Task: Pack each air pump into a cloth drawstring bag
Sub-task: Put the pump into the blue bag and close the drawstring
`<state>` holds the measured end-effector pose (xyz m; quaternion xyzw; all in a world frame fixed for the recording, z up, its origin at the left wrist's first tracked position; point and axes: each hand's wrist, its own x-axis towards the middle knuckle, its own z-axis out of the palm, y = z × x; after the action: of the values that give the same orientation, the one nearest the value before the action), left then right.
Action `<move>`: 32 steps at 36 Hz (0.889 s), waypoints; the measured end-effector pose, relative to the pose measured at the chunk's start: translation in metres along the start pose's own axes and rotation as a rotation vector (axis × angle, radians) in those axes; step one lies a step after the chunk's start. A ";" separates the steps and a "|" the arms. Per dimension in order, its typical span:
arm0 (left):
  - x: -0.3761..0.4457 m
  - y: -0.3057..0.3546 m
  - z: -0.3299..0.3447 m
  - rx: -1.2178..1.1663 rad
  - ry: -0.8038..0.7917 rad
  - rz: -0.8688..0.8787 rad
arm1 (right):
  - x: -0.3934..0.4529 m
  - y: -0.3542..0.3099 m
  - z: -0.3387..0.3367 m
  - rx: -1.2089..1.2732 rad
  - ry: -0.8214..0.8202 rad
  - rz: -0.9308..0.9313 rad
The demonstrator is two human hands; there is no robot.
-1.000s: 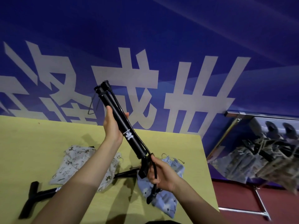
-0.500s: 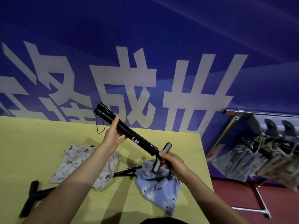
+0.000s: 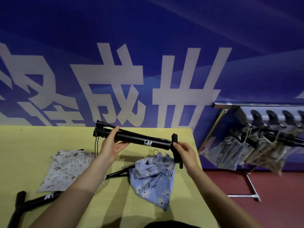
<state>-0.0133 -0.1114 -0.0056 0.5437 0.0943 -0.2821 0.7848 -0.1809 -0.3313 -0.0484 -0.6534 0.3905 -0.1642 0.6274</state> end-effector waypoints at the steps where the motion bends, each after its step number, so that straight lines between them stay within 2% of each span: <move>1: -0.003 -0.003 0.004 0.001 -0.002 0.027 | 0.002 0.003 -0.001 -0.064 0.068 -0.009; 3: -0.004 -0.011 0.009 0.004 -0.005 0.052 | 0.003 0.008 -0.004 -0.147 0.230 0.006; 5: -0.005 -0.020 0.013 0.014 0.003 0.055 | -0.005 0.008 -0.004 -0.020 0.344 0.102; 6: -0.006 -0.023 0.015 -0.007 0.007 0.062 | -0.009 0.009 -0.003 0.089 0.330 0.168; 7: -0.006 -0.026 0.018 -0.042 0.014 0.069 | -0.014 0.009 -0.002 0.182 0.242 0.243; 9: -0.009 -0.029 0.026 -0.081 0.017 0.080 | -0.024 0.008 0.002 0.295 -0.076 0.364; 11: -0.012 -0.034 0.031 -0.096 -0.001 0.084 | -0.025 0.004 0.007 0.404 -0.337 0.400; 13: -0.017 -0.040 0.037 -0.095 -0.031 0.079 | -0.019 -0.008 0.012 0.563 -0.407 0.383; 15: -0.025 -0.045 0.040 -0.067 -0.048 0.072 | -0.012 -0.027 0.017 0.728 -0.355 0.404; 18: -0.031 -0.056 0.041 -0.060 -0.081 0.022 | 0.003 -0.042 0.022 0.792 -0.252 0.490; 21: -0.028 -0.065 0.036 -0.007 -0.153 -0.105 | 0.015 -0.036 0.022 0.725 -0.177 0.459; 25: -0.025 -0.069 0.007 0.274 -0.221 -0.452 | 0.024 -0.035 0.015 0.581 -0.053 0.338; 27: -0.024 -0.072 -0.016 0.427 -0.236 -0.538 | 0.030 -0.033 0.012 0.474 -0.001 0.262; 30: -0.021 -0.076 -0.046 0.582 -0.121 -0.530 | 0.036 -0.032 0.007 0.357 0.011 0.186; 32: -0.018 -0.075 -0.058 0.533 -0.055 -0.522 | 0.036 -0.033 0.004 0.342 -0.003 0.177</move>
<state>-0.0601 -0.0718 -0.0804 0.6787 0.1317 -0.5019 0.5197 -0.1452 -0.3577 -0.0277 -0.5004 0.4121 -0.1714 0.7419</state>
